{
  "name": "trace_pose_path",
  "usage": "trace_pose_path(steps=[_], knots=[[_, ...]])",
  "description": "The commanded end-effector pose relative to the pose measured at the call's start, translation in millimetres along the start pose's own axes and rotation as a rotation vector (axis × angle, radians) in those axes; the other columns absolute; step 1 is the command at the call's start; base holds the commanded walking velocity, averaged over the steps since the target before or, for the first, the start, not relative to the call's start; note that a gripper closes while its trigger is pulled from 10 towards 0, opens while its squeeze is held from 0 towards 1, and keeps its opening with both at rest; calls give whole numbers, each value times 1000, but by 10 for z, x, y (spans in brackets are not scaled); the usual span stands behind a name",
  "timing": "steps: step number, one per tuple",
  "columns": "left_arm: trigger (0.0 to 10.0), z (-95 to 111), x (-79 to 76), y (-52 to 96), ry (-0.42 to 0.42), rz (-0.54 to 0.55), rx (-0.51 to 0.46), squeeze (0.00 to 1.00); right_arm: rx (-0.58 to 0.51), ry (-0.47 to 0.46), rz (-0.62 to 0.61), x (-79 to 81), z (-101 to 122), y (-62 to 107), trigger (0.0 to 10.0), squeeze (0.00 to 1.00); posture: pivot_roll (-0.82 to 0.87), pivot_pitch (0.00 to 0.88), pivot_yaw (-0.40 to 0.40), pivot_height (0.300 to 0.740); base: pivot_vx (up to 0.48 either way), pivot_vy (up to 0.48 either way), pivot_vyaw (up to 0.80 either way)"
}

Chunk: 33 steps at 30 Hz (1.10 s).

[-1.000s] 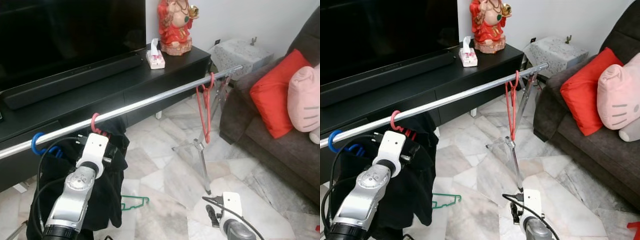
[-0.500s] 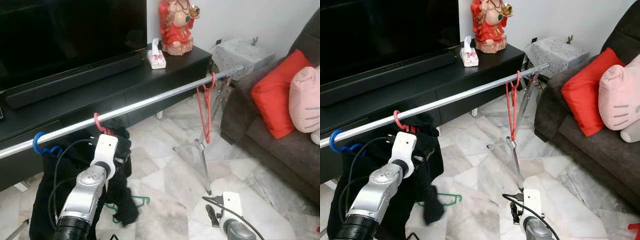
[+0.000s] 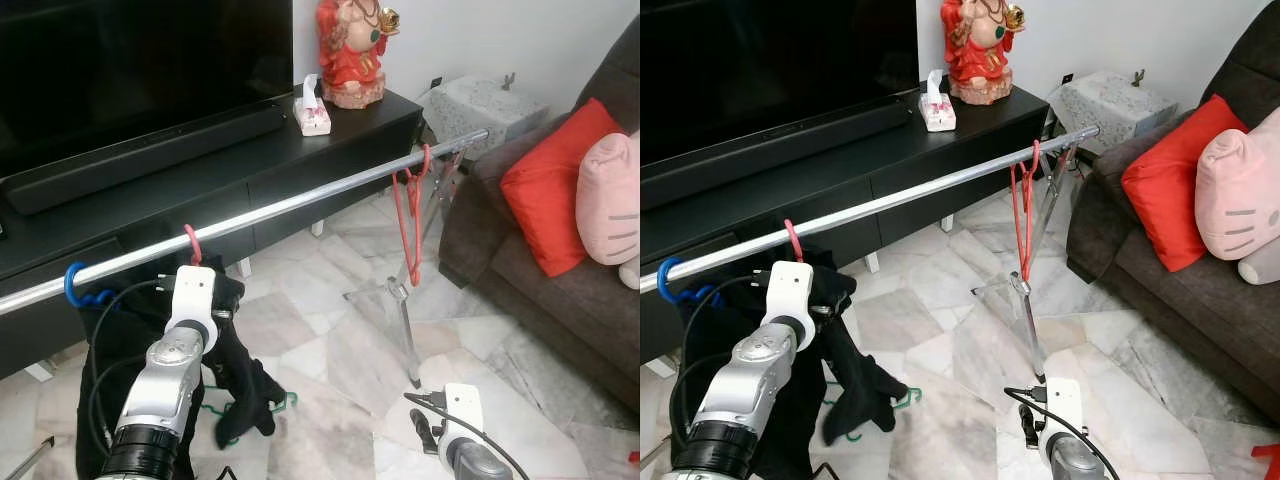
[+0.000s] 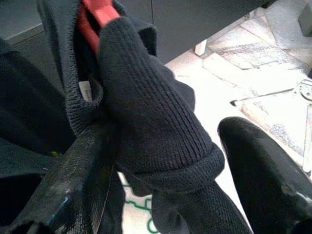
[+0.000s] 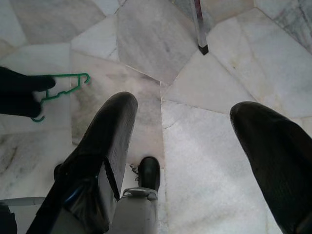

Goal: Hang hanger

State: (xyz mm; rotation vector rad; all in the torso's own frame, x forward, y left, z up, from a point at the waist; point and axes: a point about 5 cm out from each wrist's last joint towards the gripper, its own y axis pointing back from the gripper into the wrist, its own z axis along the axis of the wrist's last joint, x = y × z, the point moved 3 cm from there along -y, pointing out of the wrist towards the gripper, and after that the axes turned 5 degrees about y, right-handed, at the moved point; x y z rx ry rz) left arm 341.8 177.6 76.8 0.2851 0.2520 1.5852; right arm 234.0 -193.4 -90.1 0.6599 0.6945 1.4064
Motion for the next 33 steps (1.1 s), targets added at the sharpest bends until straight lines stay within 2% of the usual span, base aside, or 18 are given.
trace_pose_path(steps=[1,3,4,5,6,10,33], knots=[[9059,11,-30,-29,12,5,5,0,8,-4,-7,-29,-13,3,10000,0,-25,42,-72,740,0,0,0],[3882,34,-58,-52,-2,2,-3,0,9,-4,-7,-29,-14,3,10000,0,-25,42,-72,740,0,0,0],[2667,40,-61,-59,-12,5,-6,0,9,-4,-7,-28,-14,3,10000,0,-25,42,-72,740,0,0,0],[2667,43,-61,-62,-19,7,-7,0,9,-4,-7,-28,-15,3,10000,0,-26,42,-71,740,0,0,0],[353,43,-61,-68,-21,11,-8,0,9,-4,-7,-26,-16,3,10000,0,-26,42,-71,740,0,0,0],[0,35,-52,-76,-34,27,-4,0,10,-4,-6,-24,-17,3,10000,0,-27,43,-71,740,0,0,0],[0,-34,-102,-117,-72,14,12,0,15,-3,-3,-14,-32,4,10000,0,-30,28,-65,740,0,0,0]])
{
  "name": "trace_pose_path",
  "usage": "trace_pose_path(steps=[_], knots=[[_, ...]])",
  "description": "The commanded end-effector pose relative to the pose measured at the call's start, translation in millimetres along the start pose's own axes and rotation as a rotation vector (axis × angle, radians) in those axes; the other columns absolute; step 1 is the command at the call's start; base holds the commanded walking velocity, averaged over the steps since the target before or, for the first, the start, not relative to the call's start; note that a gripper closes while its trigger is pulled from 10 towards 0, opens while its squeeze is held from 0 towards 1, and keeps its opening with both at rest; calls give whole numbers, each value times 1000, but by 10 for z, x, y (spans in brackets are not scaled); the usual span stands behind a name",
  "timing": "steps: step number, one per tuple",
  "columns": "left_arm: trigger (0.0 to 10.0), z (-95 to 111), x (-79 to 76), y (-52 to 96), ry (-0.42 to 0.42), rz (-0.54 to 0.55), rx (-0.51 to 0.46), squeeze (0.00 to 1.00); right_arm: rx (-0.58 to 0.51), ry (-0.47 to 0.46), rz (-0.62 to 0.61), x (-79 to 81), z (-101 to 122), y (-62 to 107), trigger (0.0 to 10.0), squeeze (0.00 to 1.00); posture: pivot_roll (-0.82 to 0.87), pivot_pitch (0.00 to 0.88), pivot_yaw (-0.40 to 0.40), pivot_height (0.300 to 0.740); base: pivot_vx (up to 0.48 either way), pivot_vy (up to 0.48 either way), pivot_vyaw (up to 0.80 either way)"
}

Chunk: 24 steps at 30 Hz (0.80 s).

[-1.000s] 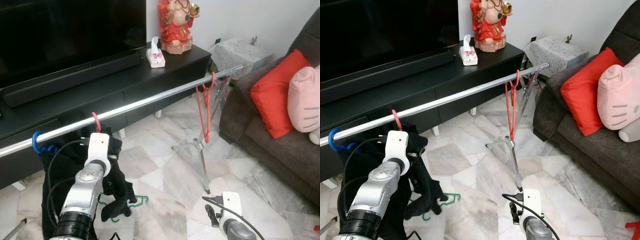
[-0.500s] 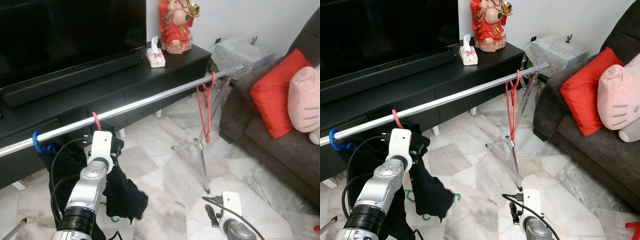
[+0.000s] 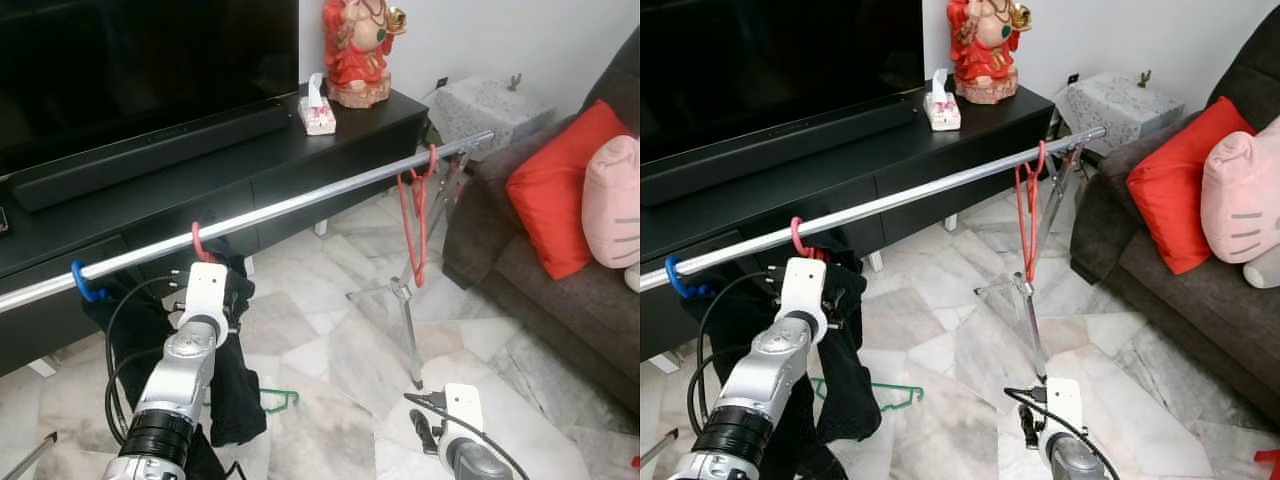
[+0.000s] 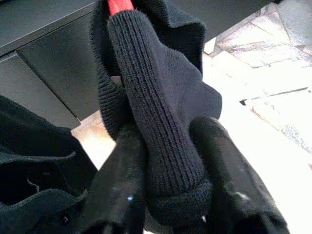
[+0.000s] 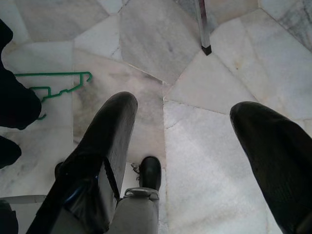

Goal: Hang hanger

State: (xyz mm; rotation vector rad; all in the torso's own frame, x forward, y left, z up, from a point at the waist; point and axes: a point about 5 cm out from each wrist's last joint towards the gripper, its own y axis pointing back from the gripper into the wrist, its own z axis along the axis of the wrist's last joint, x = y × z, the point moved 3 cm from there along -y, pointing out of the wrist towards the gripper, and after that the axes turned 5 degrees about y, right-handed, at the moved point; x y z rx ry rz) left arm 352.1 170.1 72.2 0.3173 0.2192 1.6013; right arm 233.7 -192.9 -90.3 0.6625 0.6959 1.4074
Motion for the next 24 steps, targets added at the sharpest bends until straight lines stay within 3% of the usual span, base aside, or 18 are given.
trace_pose_path(steps=[1,13,24], knots=[[0,-26,-27,-5,-44,-11,10,0,13,-3,-5,-19,-31,4,10000,0,-30,25,-63,740,0,0,0],[0,-40,-101,41,-136,-51,-41,0,18,-1,-10,-22,-49,7,10000,0,-30,10,-60,740,0,0,0],[0,164,-127,99,-83,-56,-201,0,16,-1,-16,-33,-46,8,10000,0,-29,22,-66,740,0,0,0]])
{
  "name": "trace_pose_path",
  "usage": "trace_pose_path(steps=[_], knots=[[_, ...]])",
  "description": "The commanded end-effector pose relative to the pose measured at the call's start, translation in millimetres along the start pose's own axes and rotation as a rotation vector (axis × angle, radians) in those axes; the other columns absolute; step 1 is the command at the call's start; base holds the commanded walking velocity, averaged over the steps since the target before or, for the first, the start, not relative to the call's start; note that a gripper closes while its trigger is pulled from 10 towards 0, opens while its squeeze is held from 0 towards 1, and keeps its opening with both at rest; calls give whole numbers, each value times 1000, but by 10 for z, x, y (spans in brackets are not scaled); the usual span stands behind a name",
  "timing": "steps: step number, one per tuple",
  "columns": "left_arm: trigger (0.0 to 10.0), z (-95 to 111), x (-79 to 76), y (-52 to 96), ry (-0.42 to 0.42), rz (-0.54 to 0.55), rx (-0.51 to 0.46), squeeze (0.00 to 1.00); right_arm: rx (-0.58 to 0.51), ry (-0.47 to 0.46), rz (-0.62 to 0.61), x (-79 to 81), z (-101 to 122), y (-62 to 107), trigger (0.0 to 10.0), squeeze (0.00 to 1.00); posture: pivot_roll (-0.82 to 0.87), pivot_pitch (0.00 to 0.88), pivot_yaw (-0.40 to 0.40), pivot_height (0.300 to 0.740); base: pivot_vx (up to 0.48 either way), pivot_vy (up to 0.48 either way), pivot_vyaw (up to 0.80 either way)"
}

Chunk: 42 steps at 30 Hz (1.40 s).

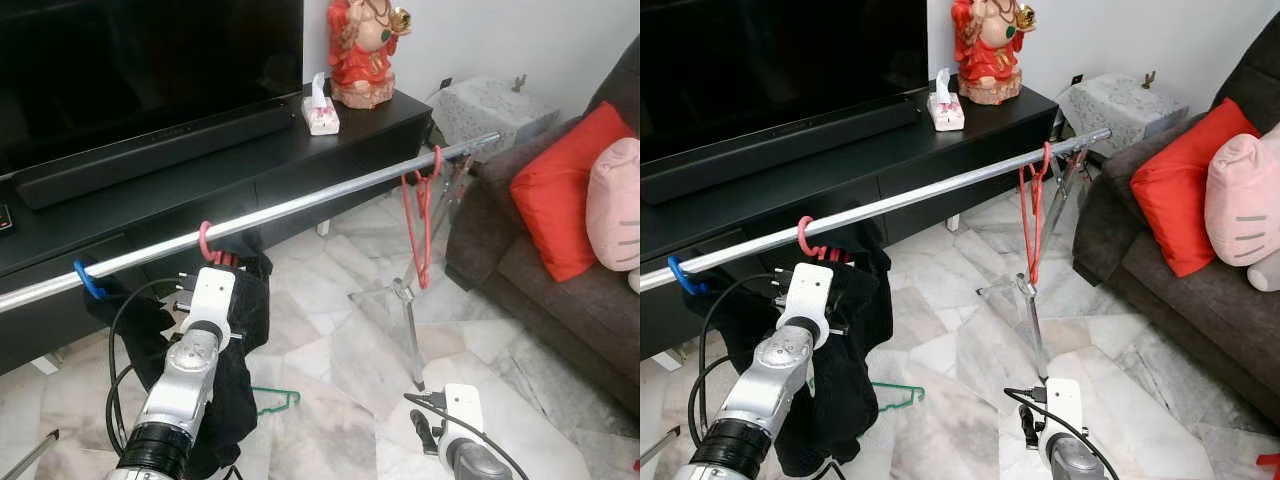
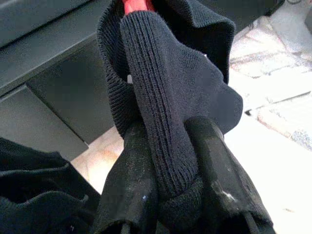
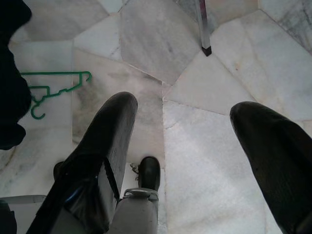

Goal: Hang hanger

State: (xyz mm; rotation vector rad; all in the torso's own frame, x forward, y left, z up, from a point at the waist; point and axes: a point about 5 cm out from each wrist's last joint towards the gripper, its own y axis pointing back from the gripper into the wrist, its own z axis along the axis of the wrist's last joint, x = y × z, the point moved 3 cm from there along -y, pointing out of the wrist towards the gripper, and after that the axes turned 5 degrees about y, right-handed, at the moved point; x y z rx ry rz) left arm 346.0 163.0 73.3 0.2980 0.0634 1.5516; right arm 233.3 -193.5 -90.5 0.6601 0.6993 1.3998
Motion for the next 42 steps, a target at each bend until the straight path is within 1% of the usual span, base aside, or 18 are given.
trace_pose_path(steps=[1,4,6,7,8,9,10,11,13,16,19,20,21,23,25,29,36,42], knots=[[0,207,-38,17,12,-10,-107,0,14,-2,-9,-31,-39,7,10000,0,-29,22,-66,740,0,0,0],[0,248,-26,29,22,-6,-136,0,14,-1,-10,-32,-38,7,10000,0,-29,22,-66,740,0,0,0],[4431,265,-27,39,25,-10,-151,0,14,0,-10,-34,-37,6,10000,0,-28,26,-68,740,0,0,0],[8549,278,-32,49,22,-14,-165,0,14,0,-10,-34,-37,6,10000,0,-28,26,-68,740,0,0,0],[8549,285,-35,56,20,-17,-175,0,14,0,-10,-35,-37,6,10000,0,-28,26,-68,740,0,0,0],[10000,287,-39,72,20,-21,-182,0,14,0,-10,-34,-36,6,10000,0,-28,26,-68,740,0,0,0],[10000,285,-42,82,20,-24,-186,0,14,0,-10,-34,-36,6,10000,0,-28,26,-68,740,0,0,0],[10000,275,-48,123,23,-36,-196,0,13,-1,-10,-34,-36,6,10000,0,-28,26,-68,740,0,0,0],[10000,271,-50,137,24,-40,-202,0,13,-1,-10,-35,-37,6,10000,0,-28,26,-68,740,0,0,0],[10000,169,14,260,16,-34,-201,0,14,0,-11,-35,-38,6,10000,0,-28,26,-68,740,0,0,0],[10000,141,34,288,11,-32,-197,0,14,0,-10,-34,-37,6,10000,0,-26,39,-68,740,0,0,0],[10000,71,64,339,-12,-29,-180,0,15,1,-10,-34,-37,6,10000,0,-26,39,-68,740,0,0,0],[10000,36,80,370,-16,-28,-173,0,14,1,-10,-33,-37,6,10000,0,-26,39,-68,740,0,0,0],[10000,-20,113,445,-35,-27,-168,0,14,2,-9,-33,-36,6,10000,0,-26,39,-68,740,0,0,0],[10000,-43,123,484,-45,-29,-169,0,14,2,-9,-34,-35,6,10000,0,-20,43,-68,740,0,0,0],[10000,-39,91,533,-47,-38,-181,0,13,4,-11,-41,-28,5,10000,0,-17,45,-70,740,0,0,0],[10000,-25,20,549,-60,-64,-187,0,13,4,-12,-43,-26,5,10000,0,-20,48,-67,740,0,0,0],[10000,-20,12,544,-61,-68,-185,0,13,3,-12,-43,-26,5,10000,0,-20,48,-67,740,0,0,0]])
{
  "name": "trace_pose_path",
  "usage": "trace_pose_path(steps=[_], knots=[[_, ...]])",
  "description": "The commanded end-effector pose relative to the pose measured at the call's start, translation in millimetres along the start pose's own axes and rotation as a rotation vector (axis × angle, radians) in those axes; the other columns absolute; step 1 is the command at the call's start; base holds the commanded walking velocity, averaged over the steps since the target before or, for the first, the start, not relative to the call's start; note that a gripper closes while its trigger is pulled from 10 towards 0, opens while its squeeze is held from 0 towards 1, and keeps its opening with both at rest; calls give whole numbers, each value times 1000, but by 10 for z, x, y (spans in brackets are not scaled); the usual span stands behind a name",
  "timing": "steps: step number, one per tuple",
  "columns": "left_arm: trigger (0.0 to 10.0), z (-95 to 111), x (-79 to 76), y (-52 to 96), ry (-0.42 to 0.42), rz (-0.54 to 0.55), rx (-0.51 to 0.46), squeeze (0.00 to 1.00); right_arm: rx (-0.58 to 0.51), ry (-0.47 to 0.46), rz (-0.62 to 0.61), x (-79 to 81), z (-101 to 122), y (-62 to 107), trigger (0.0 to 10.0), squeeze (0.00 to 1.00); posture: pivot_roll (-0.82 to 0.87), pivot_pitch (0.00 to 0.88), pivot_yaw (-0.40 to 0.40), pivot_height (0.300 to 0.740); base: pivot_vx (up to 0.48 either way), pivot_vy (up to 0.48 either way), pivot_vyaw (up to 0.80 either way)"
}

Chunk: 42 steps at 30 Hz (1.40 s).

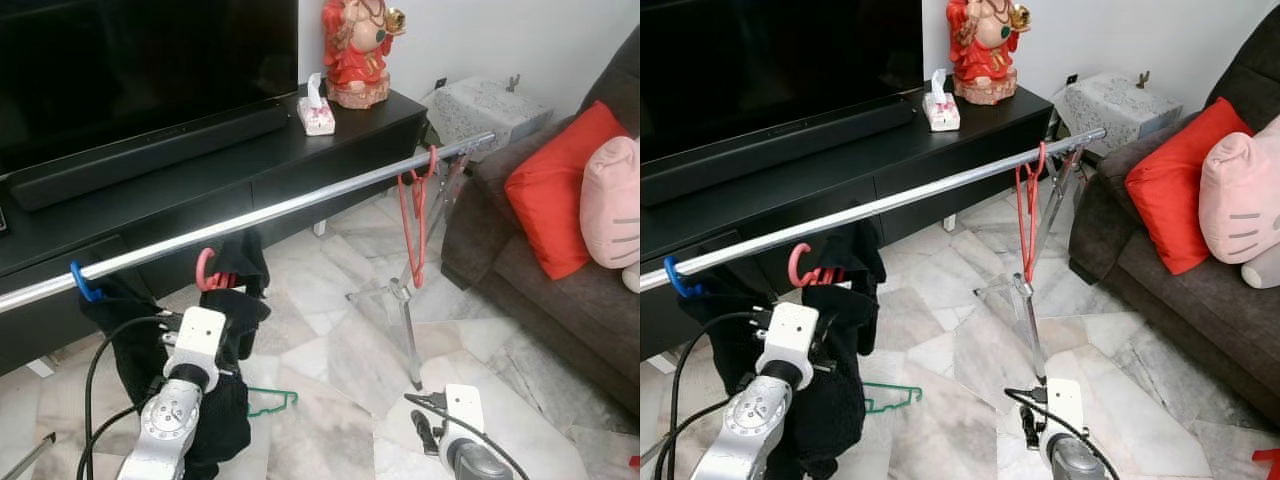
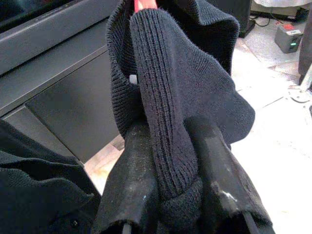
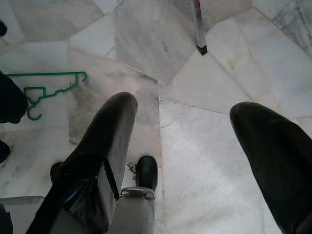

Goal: Hang hanger

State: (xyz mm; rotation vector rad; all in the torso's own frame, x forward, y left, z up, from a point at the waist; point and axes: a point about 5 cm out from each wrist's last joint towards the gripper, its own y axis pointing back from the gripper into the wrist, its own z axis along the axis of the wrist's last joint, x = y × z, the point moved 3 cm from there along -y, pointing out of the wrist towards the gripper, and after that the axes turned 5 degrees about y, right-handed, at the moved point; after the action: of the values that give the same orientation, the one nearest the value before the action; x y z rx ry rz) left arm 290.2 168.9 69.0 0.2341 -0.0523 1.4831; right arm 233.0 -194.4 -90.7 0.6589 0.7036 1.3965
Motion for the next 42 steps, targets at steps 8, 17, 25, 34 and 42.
trace_pose_path(steps=[8,17,25,34,42], knots=[[10000,156,-14,-3,-23,-14,-65,0,10,0,-7,-30,-22,4,10000,0,-17,49,-65,740,0,0,0],[10000,153,-39,-8,-16,-21,-62,0,10,0,-8,-31,-21,4,10000,0,-19,47,-65,740,0,0,0],[10000,150,-46,-10,-13,-24,-60,0,10,2,-7,-30,-24,4,10000,0,-17,40,-63,740,0,0,0],[10000,150,-76,-6,-8,-38,-60,0,11,-1,-7,-19,-41,7,10000,0,-13,25,-52,740,-139,0,0],[10000,154,-97,-10,-11,-50,-60,0,15,2,-5,-14,-57,9,10000,0,-2,9,-47,740,-257,0,0]])
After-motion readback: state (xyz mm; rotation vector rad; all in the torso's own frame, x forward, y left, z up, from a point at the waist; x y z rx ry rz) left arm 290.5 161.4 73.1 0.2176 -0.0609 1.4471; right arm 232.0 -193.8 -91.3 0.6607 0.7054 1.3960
